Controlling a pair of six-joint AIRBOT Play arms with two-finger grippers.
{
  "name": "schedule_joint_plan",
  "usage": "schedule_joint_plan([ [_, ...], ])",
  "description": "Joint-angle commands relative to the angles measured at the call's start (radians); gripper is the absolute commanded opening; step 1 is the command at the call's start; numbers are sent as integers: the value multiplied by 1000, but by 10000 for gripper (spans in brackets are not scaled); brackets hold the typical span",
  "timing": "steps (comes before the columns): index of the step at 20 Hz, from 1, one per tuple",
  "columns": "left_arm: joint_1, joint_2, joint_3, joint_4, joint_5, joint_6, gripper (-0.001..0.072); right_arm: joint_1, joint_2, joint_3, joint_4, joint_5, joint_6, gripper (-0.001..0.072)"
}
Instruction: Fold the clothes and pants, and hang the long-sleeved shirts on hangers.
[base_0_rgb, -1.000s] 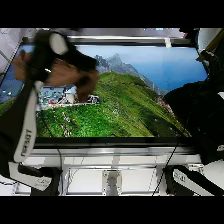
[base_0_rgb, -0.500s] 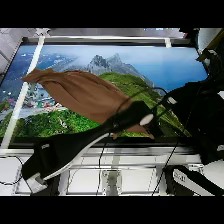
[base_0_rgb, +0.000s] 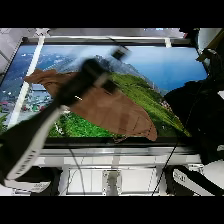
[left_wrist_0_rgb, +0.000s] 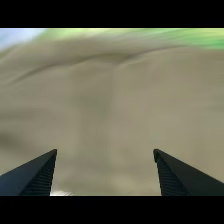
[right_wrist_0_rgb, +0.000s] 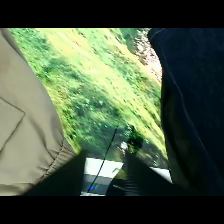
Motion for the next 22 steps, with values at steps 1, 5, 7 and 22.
schedule_joint_plan([
  [1,365,121,-174,40,0,-24,711,0,-1,0,53,0,2,356],
  [5,749,79,-264,-273,99,-152,711,0,-1,0,243,-6,2,355],
  [7,885,19,-264,-594,97,-97,711,0,-1,0,267,-2,8,355],
  [22,977,-271,-279,-698,182,-26,710,0,471,-513,270,-36,101,355],
])
